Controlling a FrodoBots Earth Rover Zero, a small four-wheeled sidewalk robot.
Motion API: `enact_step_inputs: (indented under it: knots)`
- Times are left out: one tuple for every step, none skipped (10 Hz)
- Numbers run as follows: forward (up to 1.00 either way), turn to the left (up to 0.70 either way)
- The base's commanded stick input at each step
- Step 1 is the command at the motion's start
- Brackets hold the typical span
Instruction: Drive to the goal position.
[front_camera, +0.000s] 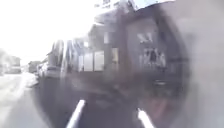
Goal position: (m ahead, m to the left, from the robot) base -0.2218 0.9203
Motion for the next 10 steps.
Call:
enact_step_inputs:
  knots:
    - [1.00, 0.38]
    - [1.00, 0.38]
    - [1.00, 0.38]
    - [1.00, 0.38]
    - [0.97, 0.37]
    - [0.89, 0.34]
    - [0.85, 0.32]
    - [0.92, 0.35]
    - [0.98, 0.37]
    - [0.99, 0.37]
